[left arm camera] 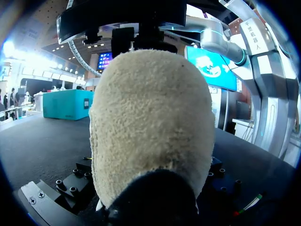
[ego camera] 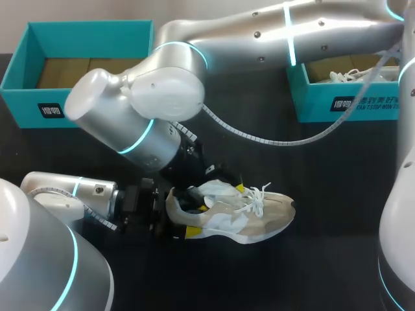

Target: Take the shoe out of the shoebox, open the shoe tongue, remove and reinsert the insole, then place the shoe into the shoebox

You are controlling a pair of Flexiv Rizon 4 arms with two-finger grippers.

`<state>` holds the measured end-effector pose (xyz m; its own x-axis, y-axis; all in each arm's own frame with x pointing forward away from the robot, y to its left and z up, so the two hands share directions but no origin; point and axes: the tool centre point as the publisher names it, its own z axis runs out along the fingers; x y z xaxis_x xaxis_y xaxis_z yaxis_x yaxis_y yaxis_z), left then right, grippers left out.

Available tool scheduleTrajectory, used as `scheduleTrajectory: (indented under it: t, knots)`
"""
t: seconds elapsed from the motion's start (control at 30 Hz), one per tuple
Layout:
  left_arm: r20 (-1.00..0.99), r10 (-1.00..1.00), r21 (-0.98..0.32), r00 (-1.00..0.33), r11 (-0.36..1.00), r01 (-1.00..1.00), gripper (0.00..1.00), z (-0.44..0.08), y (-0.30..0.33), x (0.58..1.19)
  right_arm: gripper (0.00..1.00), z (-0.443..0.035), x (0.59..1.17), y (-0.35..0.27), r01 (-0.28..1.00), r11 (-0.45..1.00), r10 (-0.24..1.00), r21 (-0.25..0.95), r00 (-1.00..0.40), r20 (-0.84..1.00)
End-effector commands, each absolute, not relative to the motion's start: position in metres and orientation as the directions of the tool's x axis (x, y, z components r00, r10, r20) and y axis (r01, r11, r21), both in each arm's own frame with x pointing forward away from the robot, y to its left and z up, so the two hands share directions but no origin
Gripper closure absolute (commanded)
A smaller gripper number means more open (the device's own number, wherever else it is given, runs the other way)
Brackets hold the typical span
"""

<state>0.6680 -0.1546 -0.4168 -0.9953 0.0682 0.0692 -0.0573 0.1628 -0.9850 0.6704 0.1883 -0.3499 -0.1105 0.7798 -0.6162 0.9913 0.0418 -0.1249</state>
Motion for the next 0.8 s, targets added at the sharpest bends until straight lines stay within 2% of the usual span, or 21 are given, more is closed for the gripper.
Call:
scheduleTrajectory:
  t: [0.03, 0.13, 0.33, 0.43, 0.57, 0.8]
  knots:
    - [0.067, 0.066, -0.985, -0.996, 0.162, -0.056, 1.0, -0.419, -0.154, 0.667, 0.02, -0.356, 0.671, 0.184, 0.911, -0.351, 0.639, 0.215, 0.401, -0.656]
    - [0.067, 0.066, -0.985, -0.996, 0.162, -0.056, 1.0, -0.419, -0.154, 0.667, 0.1, -0.35, 0.672, 0.179, 0.898, -0.374, 0.631, 0.232, 0.43, -0.646]
    - [0.067, 0.066, -0.985, -0.996, 0.162, -0.056, 1.0, -0.419, -0.154, 0.667, 0.19, -0.34, 0.675, 0.168, 0.88, -0.4, 0.633, 0.256, 0.468, -0.617]
    - [0.067, 0.066, -0.985, -0.996, 0.162, -0.056, 1.0, -0.419, -0.154, 0.667, 0.3, -0.337, 0.677, 0.163, 0.867, -0.422, 0.633, 0.265, 0.491, -0.598]
    - [0.067, 0.066, -0.985, -0.996, 0.162, -0.056, 1.0, -0.419, -0.154, 0.667, 0.49, -0.332, 0.676, 0.155, 0.849, -0.451, 0.633, 0.274, 0.521, -0.573]
    - [0.067, 0.066, -0.985, -0.996, 0.162, -0.056, 1.0, -0.419, -0.154, 0.667, 0.55, -0.326, 0.671, 0.152, 0.84, -0.462, 0.638, 0.285, 0.538, -0.551]
